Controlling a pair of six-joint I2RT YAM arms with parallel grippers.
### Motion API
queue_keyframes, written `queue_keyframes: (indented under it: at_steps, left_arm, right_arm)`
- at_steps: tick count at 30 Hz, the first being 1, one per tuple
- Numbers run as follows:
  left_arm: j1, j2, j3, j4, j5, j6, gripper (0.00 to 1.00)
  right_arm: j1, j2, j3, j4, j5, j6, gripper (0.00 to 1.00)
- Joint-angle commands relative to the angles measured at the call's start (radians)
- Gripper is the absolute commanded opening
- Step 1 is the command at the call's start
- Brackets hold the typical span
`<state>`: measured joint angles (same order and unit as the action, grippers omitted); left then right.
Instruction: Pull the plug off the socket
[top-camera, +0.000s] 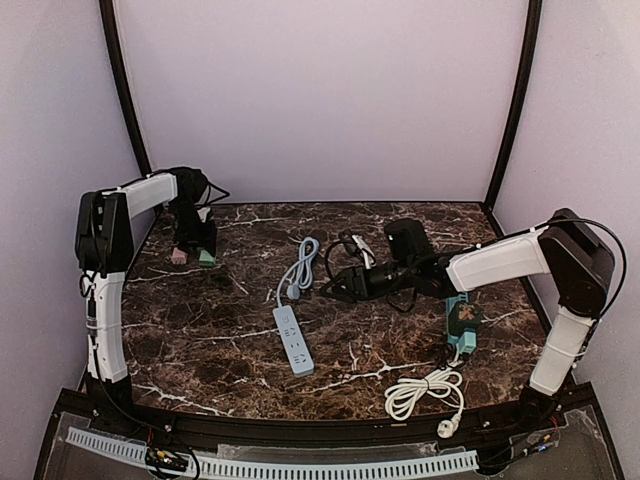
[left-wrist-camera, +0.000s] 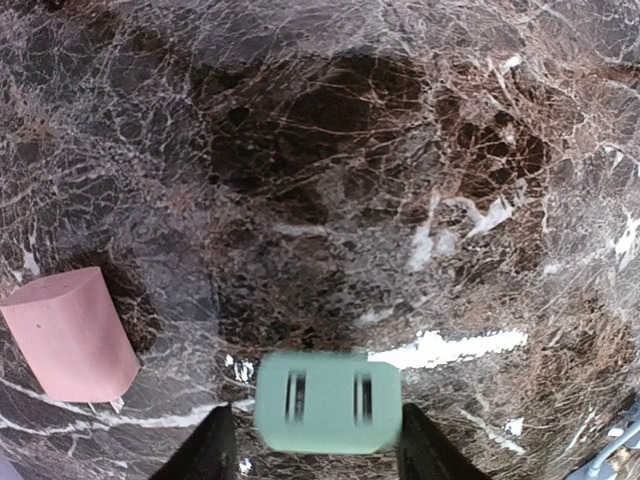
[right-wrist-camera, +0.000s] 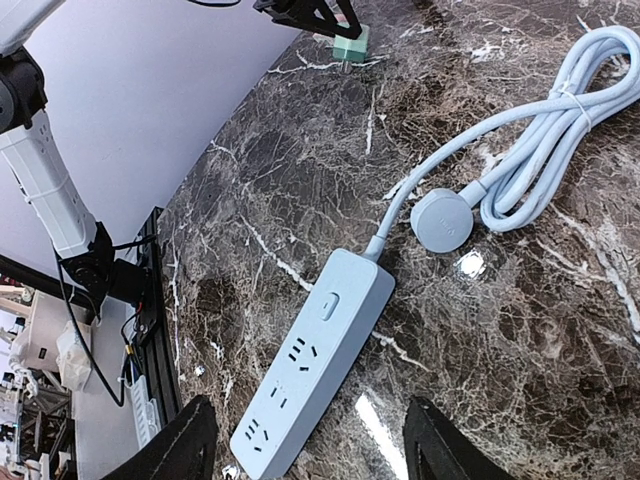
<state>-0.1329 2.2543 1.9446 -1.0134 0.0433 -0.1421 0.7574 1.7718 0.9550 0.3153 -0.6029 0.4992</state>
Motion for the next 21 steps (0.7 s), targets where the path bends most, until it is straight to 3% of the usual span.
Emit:
queue_keyframes:
  at_steps: [1, 11, 13, 16, 21]
  left_arm:
    - [0.000, 0.010, 0.020, 0.002, -0.056, 0.018, 0.61]
    - [-0.013, -0.021, 0.094, 0.016, -0.048, 0.025, 0.76]
    - [-0.053, -0.072, 0.073, 0.056, -0.056, 0.024, 0.81]
    - [-0.110, -0.180, 0.001, 0.121, -0.119, 0.023, 0.97]
    - [-0.191, -0.356, -0.124, 0.237, -0.160, -0.008, 0.99]
  right_arm:
    - [-0.010, 0.000, -0.003, 0.039, -0.007, 0.001, 0.64]
    - [-0.011, -0.010, 0.018, -0.003, 0.003, -0.006, 0.64]
    - [-0.007, -0.014, 0.024, -0.012, 0.003, -0.011, 0.64]
    - [0.010, -0.022, 0.042, -0.052, 0.029, -0.031, 0.65]
    - [0.072, -0.016, 0.096, -0.177, 0.116, -0.096, 0.67]
